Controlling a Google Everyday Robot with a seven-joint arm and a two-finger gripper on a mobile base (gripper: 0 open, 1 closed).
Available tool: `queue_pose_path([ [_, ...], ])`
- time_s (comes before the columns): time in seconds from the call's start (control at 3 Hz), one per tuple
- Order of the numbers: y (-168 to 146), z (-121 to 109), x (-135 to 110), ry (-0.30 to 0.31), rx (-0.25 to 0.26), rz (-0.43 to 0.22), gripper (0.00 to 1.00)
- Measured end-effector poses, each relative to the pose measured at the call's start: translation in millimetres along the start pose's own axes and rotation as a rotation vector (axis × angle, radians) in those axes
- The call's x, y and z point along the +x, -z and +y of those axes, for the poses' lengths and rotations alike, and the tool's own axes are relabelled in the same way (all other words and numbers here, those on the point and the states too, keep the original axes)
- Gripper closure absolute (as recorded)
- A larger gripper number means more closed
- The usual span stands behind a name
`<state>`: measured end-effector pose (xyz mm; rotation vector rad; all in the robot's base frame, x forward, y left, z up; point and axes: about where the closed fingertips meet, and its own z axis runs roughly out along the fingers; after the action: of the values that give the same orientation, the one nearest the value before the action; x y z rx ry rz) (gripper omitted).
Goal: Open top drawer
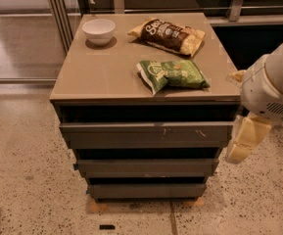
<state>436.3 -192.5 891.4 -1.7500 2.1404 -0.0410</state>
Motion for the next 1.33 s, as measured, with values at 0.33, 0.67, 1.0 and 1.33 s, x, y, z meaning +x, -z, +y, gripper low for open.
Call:
queue_pose_path([
  [0.33, -52.3, 10.0, 1.8, -0.007, -0.056, -0.028, 0.00],
  [0.67, -96.9, 17.7, 4.9, -0.028, -0.118, -0.041, 0.00],
  [1.0, -139.8, 26.5, 6.6, -0.044, -0.167, -0.073, 0.00],
  [1.33, -139.9, 26.7, 6.5, -0.042, -0.165, -0.072, 0.00],
])
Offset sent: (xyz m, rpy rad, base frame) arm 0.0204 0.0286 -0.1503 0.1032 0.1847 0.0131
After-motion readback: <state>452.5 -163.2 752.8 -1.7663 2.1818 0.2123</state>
